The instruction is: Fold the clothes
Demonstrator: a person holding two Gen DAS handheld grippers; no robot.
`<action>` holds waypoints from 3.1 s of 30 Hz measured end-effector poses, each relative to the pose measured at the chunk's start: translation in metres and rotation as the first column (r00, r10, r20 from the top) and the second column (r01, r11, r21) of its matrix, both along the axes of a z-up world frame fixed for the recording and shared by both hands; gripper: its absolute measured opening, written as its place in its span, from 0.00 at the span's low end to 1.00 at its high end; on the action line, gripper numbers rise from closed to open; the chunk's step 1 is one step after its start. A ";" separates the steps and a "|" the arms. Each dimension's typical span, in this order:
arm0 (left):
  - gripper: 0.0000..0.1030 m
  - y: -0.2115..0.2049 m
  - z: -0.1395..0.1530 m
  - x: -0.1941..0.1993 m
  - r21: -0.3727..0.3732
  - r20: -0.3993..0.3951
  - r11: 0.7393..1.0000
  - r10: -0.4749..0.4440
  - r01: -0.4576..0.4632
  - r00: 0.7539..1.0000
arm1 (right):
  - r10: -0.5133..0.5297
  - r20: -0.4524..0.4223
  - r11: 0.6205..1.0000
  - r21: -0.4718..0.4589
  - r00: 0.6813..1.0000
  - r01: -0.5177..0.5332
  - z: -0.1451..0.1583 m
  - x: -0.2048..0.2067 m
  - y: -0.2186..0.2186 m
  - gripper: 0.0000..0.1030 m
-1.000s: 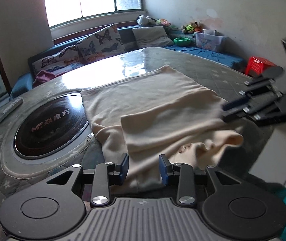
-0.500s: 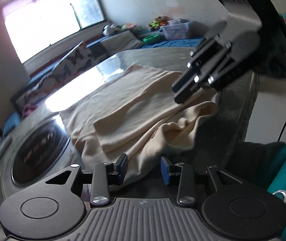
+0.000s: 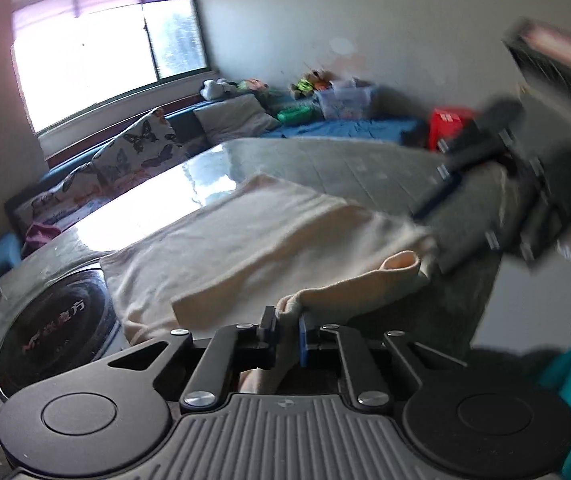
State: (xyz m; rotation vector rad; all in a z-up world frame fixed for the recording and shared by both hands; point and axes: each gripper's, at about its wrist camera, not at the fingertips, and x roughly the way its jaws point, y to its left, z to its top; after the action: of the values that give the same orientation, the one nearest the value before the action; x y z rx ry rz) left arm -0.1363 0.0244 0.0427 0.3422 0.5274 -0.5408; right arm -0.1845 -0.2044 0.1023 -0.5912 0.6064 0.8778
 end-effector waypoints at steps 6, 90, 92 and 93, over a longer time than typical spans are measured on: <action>0.10 0.007 0.012 0.020 -0.082 -0.039 0.996 0.040 -0.043 0.998 | 0.011 0.031 1.000 0.027 0.999 -0.012 -0.014 0.012 0.018 0.53; 0.21 0.064 -0.009 0.117 -0.075 -0.118 0.936 0.334 -0.344 0.935 | -0.318 -0.289 0.887 0.246 0.903 0.391 0.010 0.188 0.021 0.42; 0.21 0.058 -0.007 0.123 -0.060 -0.108 0.932 0.349 -0.356 0.931 | -0.313 -0.250 0.901 0.226 0.916 0.370 0.015 0.194 0.032 0.42; 0.21 0.059 -0.006 0.121 -0.063 -0.106 0.930 0.355 -0.363 0.929 | -0.317 -0.238 0.902 0.224 0.918 0.370 0.017 0.193 0.033 0.42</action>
State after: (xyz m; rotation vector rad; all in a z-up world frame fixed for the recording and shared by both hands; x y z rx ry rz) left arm -0.0148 0.0829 0.0367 0.1363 0.6401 -0.2217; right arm 0.0088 -0.1714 0.1198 -0.1446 0.7321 0.6675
